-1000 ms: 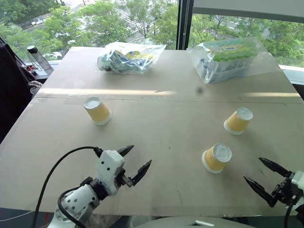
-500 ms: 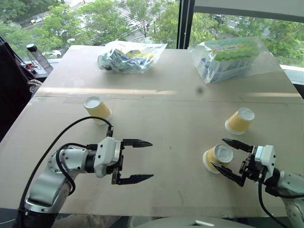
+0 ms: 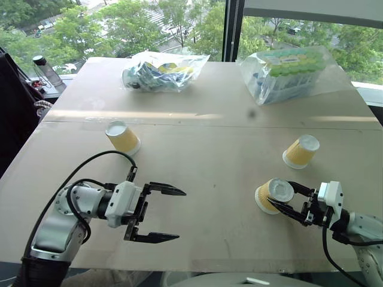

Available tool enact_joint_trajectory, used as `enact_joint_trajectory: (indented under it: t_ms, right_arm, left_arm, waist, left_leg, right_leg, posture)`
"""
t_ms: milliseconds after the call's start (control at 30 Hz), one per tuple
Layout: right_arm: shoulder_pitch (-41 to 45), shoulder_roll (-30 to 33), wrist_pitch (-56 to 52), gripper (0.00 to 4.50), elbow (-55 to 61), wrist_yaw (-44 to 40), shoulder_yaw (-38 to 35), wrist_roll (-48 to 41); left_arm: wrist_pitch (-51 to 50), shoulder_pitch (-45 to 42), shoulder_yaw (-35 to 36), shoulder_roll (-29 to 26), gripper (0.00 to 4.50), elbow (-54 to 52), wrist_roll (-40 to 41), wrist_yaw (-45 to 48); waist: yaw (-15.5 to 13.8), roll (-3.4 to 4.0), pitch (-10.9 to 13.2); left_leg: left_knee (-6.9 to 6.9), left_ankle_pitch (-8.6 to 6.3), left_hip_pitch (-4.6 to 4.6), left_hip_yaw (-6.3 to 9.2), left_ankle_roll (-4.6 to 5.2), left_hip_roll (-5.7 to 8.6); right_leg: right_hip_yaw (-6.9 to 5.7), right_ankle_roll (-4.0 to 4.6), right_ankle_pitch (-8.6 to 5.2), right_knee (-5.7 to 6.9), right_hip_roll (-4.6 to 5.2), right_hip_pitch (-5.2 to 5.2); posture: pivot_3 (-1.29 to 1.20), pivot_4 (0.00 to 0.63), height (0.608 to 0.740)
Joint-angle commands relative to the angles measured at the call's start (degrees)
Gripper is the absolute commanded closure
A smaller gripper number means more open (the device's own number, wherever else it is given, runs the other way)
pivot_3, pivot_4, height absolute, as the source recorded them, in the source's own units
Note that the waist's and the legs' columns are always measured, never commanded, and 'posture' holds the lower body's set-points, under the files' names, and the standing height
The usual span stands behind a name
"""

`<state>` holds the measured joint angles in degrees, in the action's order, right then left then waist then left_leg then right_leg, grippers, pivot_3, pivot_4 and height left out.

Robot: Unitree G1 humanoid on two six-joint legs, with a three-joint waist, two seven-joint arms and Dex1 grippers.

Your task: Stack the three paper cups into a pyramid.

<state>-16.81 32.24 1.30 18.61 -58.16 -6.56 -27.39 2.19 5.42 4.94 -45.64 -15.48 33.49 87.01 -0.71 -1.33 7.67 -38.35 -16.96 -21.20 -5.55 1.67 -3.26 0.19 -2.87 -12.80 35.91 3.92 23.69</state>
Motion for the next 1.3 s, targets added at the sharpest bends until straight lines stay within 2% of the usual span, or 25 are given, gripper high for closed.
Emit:
enact_joint_trajectory:
  t_ms: [33,200,333,367,500,567,600,667,700,800,933,1067,1300]
  right_arm:
    - [4.24,-1.74,-3.33,2.54,1.88,3.54,2.40,-0.38]
    - [22.15,-8.77,-14.76,2.54,-1.25,16.31,12.58,9.37]
    - [36.74,-16.29,-17.47,2.54,-11.10,20.09,17.92,13.76]
    - [39.87,-17.94,-17.37,2.54,-14.17,20.75,18.81,14.80]
    - [46.86,-22.48,-17.94,2.54,-21.63,21.79,19.57,15.49]
    - [48.92,-23.43,-15.25,1.52,-25.72,22.20,19.17,16.94]
    - [49.28,-23.70,-14.81,1.18,-26.70,22.08,18.53,16.74]
    - [48.67,-22.63,-13.76,0.17,-26.26,21.24,17.99,16.97]
    - [47.75,-21.82,-13.34,0.07,-24.99,20.82,17.68,16.93]
    - [43.63,-18.09,-12.67,0.07,-18.87,20.59,16.96,17.86]
    - [36.80,-13.09,-14.12,0.07,-8.78,19.72,13.77,15.31]
    - [32.10,-10.88,-14.35,0.07,-0.40,23.34,5.66,12.59]
    - [24.81,-7.71,-17.87,0.07,3.72,29.29,-7.21,10.58]
  left_arm:
    - [0.87,0.29,3.87,2.31,0.00,1.92,0.59,-5.22]
    - [-4.46,0.31,8.25,6.00,0.00,3.51,-2.11,-20.33]
    - [-7.67,1.08,9.72,7.96,0.00,0.45,-2.47,-27.98]
    - [-8.06,1.54,10.12,8.44,0.00,-0.14,-2.93,-29.80]
    - [-7.81,3.38,10.60,8.77,0.00,-1.04,-4.04,-32.29]
    - [-7.56,4.42,10.60,9.00,0.00,-1.65,-3.69,-32.22]
    - [-7.33,4.90,10.47,9.00,0.00,-1.95,-3.62,-31.91]
    - [-6.95,5.32,10.19,9.07,0.00,-2.57,-3.19,-31.25]
    - [-7.01,5.45,10.03,9.24,0.00,-3.29,-2.19,-30.68]
    - [-7.58,5.82,9.04,8.95,0.00,-6.23,1.62,-26.92]
    - [-9.66,3.34,6.66,7.21,0.00,-7.55,0.67,-26.24]
    - [-14.42,-4.57,3.68,6.72,0.00,-8.56,1.33,-28.76]
    - [-20.65,-11.93,0.05,5.93,0.00,-10.72,2.09,-29.22]
  waist:
    - [0.21,-0.03,0.02]
    - [1.51,-0.12,0.08]
    - [1.43,-0.11,0.13]
    - [0.63,-0.12,0.12]
    - [1.31,-0.06,0.16]
    - [1.42,-0.05,0.16]
    - [1.42,-0.04,0.17]
    - [1.31,-0.03,0.17]
    - [1.29,-0.03,0.17]
    - [1.30,-0.03,0.17]
    - [1.36,0.00,0.19]
    - [1.32,0.00,0.20]
    - [1.36,0.00,0.19]
  left_leg:
    - [0.00,0.00,0.00,0.00,0.00,0.00]
    - [-0.04,0.00,0.04,0.09,0.00,-0.02]
    - [-0.04,0.01,0.07,0.12,-0.01,-0.01]
    - [-0.04,0.01,0.01,0.16,-0.01,-0.01]
    - [-0.15,0.15,-0.78,0.40,-0.35,0.06]
    - [-0.12,0.15,-0.79,0.44,-0.35,0.05]
    - [-0.09,0.15,-0.78,0.45,-0.35,0.05]
    - [-0.09,0.15,-0.80,0.50,-0.35,0.05]
    - [-0.09,0.15,-0.80,0.51,-0.35,0.05]
    - [-0.11,0.15,-0.84,0.55,-0.34,0.06]
    - [-0.11,0.14,-0.80,0.59,-0.33,0.07]
    - [-0.10,0.08,-0.76,0.73,-0.22,0.06]
    - [-0.13,0.09,-0.58,0.84,-0.24,0.07]
  right_leg:
    - [0.00,0.00,0.00,0.00,0.00,0.00]
    - [-0.04,0.01,0.03,0.15,-0.01,0.00]
    - [-0.04,0.04,0.04,0.32,-0.02,0.02]
    - [-0.10,0.03,0.03,0.31,-0.02,0.03]
    - [-0.26,-0.19,0.16,0.16,0.02,0.52]
    - [-0.32,-0.19,0.16,0.15,0.02,0.52]
    - [-0.34,-0.19,0.16,0.11,0.02,0.52]
    - [-0.39,-0.18,0.15,0.10,0.02,0.50]
    - [-0.40,-0.18,0.15,0.10,0.04,0.50]
    - [-0.43,-0.19,0.15,0.09,0.07,0.48]
    - [-0.44,-0.19,0.15,0.11,0.07,0.46]
    - [-0.45,-0.19,0.15,0.20,-0.02,0.44]
    - [-0.48,-0.19,0.15,0.11,-0.06,0.14]
  posture:
    - [0.00,0.150,0.740]
    - [0.00,0.150,0.740]
    - [0.00,0.150,0.740]
    - [0.00,0.150,0.740]
    - [0.00,0.150,0.740]
    - [0.00,0.150,0.740]
    - [0.00,0.150,0.740]
    - [0.00,0.150,0.740]
    - [0.00,0.150,0.740]
    - [0.00,0.150,0.740]
    - [0.00,0.150,0.740]
    - [0.00,0.150,0.740]
    - [0.00,0.150,0.740]
